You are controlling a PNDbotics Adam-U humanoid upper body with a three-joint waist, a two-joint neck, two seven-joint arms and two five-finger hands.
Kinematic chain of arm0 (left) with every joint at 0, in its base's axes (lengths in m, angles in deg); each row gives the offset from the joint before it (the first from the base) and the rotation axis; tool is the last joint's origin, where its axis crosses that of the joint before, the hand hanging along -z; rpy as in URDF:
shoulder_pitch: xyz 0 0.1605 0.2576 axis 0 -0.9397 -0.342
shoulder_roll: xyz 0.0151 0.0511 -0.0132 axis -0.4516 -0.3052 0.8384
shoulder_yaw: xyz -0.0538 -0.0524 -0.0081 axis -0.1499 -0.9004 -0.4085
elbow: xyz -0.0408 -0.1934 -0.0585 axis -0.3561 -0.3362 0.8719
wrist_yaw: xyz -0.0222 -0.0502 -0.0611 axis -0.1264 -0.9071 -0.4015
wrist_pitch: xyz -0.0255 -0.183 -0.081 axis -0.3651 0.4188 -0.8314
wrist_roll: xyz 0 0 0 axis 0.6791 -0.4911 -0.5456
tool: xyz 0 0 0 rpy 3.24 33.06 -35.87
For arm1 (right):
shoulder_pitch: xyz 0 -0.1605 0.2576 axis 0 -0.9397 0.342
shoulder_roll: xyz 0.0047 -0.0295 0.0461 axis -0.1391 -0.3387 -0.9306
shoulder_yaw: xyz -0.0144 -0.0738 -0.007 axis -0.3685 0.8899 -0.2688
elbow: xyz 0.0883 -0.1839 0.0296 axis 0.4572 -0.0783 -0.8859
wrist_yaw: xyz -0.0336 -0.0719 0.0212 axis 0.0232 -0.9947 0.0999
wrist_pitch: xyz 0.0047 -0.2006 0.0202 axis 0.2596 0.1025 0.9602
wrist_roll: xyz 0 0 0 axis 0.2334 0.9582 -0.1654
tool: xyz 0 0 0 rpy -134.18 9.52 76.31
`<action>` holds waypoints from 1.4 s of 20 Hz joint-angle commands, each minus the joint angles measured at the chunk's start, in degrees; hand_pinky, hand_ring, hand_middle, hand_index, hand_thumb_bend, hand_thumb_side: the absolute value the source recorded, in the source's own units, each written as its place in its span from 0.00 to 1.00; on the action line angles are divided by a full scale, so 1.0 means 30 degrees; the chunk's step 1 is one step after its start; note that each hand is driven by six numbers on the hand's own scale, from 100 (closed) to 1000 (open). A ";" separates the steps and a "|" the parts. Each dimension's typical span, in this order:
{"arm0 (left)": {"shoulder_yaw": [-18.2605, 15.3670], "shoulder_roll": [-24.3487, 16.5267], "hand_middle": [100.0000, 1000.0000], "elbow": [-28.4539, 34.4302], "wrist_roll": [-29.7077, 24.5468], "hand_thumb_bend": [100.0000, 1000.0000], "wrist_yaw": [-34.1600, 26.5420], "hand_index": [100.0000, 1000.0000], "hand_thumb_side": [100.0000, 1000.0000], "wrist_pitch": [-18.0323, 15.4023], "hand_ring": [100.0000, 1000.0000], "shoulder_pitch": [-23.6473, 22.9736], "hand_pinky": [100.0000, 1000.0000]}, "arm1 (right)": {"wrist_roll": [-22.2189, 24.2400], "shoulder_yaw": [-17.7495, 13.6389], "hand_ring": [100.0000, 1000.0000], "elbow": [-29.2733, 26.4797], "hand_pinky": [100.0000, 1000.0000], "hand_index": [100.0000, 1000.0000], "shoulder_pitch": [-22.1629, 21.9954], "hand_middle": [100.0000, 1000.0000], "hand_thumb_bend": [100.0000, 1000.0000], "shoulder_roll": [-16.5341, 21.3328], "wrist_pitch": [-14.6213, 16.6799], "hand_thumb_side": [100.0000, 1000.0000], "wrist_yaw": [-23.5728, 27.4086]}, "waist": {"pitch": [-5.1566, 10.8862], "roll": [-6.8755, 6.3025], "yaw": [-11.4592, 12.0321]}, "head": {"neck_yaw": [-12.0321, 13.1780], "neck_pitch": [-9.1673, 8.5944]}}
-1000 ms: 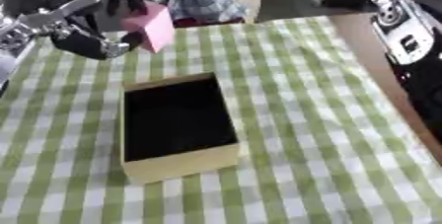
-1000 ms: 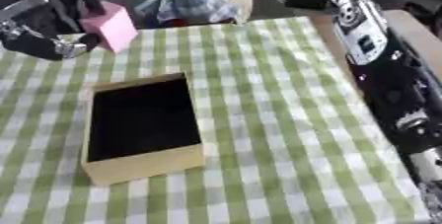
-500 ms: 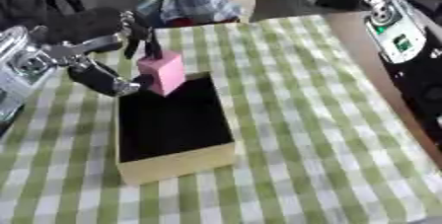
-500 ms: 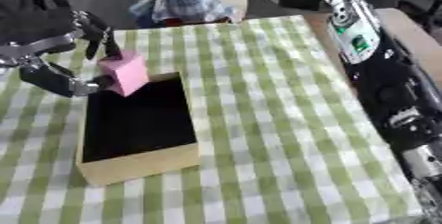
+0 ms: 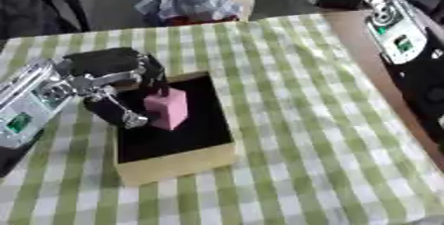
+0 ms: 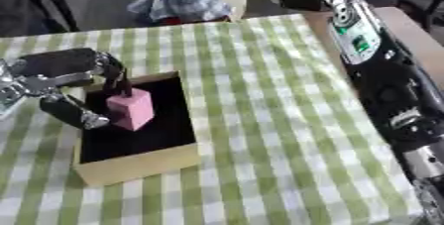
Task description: Pick up objects on the table and place them in the box.
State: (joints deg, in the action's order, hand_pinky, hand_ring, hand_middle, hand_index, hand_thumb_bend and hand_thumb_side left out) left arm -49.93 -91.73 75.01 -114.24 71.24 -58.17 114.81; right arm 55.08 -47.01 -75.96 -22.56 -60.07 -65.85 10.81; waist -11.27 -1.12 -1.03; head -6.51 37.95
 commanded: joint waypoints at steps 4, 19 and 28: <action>-0.1370 -0.0561 0.68 0.0143 -0.0944 0.62 0.0701 0.79 0.38 -0.0388 0.70 -0.0188 0.77 | -0.0047 -0.0219 0.84 -0.0301 0.72 0.92 0.0184 0.84 0.44 0.0716 -0.0030 0.52 0.0267 | 0.0398 0.0125 0.0068 | -0.0355 -0.0765; -0.8406 -0.2323 0.63 0.4285 0.7868 0.49 -0.4931 0.70 0.47 0.4705 0.63 -0.2514 0.71 | 0.0083 0.0145 0.84 -0.3214 0.71 0.92 -0.1573 0.84 0.44 0.1409 0.0328 0.52 0.2351 | 0.0481 0.0213 0.0491 | -0.0286 -0.1241; -1.0377 -0.2197 0.61 0.5007 1.0435 0.47 -0.7046 0.68 0.48 0.5637 0.62 -0.4897 0.69 | 0.1518 0.1184 0.86 -1.0858 0.71 0.97 -0.5002 0.90 0.44 0.2927 0.0442 0.31 0.5151 | 0.0206 0.0247 0.0512 | -0.0608 -0.1535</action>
State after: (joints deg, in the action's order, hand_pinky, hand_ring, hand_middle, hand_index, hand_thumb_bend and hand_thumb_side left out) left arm -79.68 -97.06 88.60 -83.71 50.51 -41.36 99.48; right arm 58.81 -43.44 -104.53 -38.29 -53.67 -64.60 25.12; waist -11.53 -0.31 0.44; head -8.03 33.98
